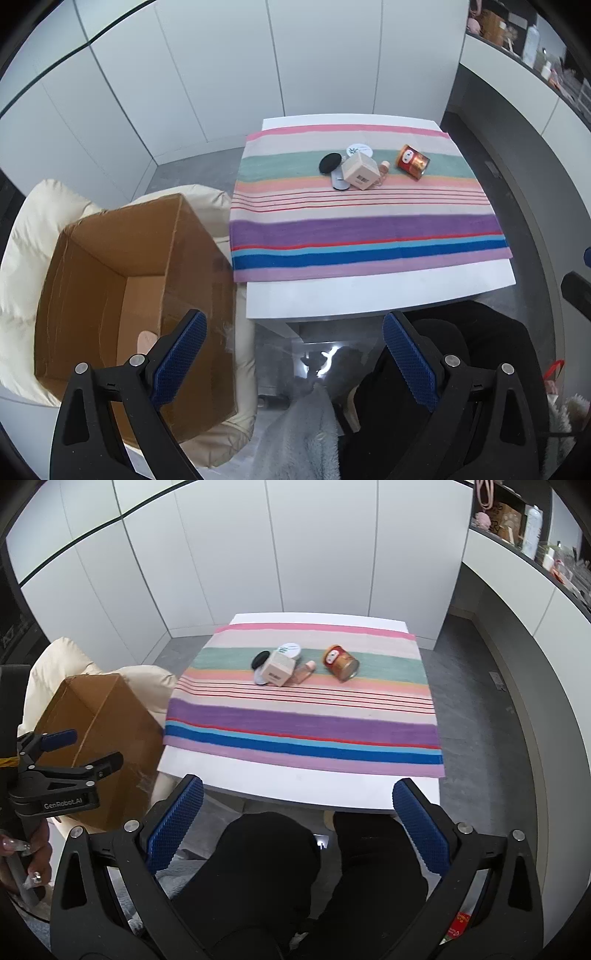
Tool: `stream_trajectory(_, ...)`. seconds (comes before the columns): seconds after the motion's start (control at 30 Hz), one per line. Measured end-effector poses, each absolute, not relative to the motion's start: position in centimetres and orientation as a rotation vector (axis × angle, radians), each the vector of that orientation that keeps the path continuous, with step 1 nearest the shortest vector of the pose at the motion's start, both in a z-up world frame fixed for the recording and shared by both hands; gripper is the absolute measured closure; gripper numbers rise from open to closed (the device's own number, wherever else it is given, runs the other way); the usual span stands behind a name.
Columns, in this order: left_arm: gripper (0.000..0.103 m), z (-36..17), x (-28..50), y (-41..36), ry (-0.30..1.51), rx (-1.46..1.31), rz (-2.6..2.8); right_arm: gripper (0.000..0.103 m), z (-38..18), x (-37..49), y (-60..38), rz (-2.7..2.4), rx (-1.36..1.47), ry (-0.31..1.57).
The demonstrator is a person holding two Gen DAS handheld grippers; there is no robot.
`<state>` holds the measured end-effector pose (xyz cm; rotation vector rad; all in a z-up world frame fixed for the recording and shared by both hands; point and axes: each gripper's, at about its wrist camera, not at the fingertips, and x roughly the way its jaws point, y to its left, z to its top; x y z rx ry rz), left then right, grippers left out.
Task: Organize objects
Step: 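Move both empty tools back from the box toward the table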
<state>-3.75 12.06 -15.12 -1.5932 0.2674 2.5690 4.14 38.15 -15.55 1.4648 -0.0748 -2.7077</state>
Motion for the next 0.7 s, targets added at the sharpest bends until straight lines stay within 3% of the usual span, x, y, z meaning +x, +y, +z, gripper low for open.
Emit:
stream_trajectory(0.43,0.006,-15.6,-7.0,14.0,0.324,-1.568,2.565,0.000,-17.9,0.9,41.8,-2.735,1.443,-0.127)
stream_trajectory(0.7,0.006,-18.3,-12.5,16.7,0.270,-1.581,2.480,0.000,-21.4,-4.5,42.5,-2.709,1.471,-0.121)
